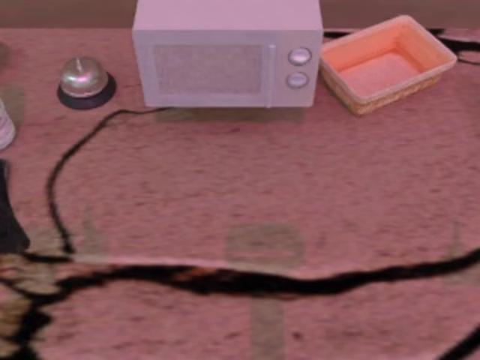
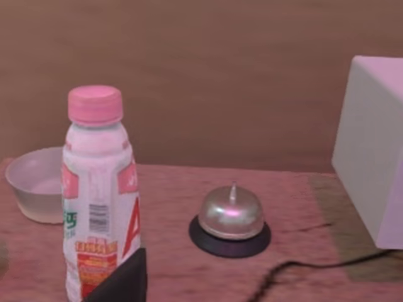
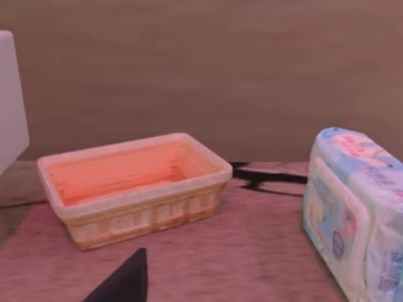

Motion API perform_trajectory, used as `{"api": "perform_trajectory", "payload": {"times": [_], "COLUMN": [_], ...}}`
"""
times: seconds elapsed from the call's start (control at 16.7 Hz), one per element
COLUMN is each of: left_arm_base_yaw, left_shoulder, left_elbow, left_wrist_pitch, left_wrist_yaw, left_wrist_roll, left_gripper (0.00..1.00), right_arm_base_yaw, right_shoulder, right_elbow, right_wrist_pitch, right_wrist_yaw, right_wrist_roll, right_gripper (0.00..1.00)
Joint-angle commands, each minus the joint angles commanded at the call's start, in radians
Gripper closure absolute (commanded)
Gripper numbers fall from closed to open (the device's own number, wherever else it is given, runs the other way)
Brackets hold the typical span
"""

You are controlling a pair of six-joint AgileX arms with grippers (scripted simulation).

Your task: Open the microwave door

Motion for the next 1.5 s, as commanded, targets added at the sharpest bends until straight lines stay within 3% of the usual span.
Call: {"api": "perform_trajectory", "payload": {"times": [0.72, 0.96, 1.2, 1.5], "left_arm_base_yaw": [-0.492, -0.628, -0.709, -0.723], "left_shoulder": [1.164, 1.5, 1.69, 1.72], "left_elbow": [0.857, 1.088, 1.214, 1.234], "left_wrist_pitch": [-0.035, -0.051, -0.071, -0.076], "left_wrist_yaw": [-0.44, -0.56, -0.631, -0.644], "left_wrist_roll": [-0.27, -0.342, -0.379, -0.385], "left_gripper": [0.0, 0.0, 0.0, 0.0], "right_arm_base_yaw": [0.0, 0.0, 0.0, 0.0], "right_shoulder": [0.0, 0.0, 0.0, 0.0], "right_elbow": [0.0, 0.0, 0.0, 0.0], "right_wrist_pitch": [0.0, 0.0, 0.0, 0.0], "right_wrist_yaw": [0.0, 0.0, 0.0, 0.0], "right_wrist_roll": [0.0, 0.0, 0.0, 0.0], "right_gripper": [0.0, 0.0, 0.0, 0.0]}}
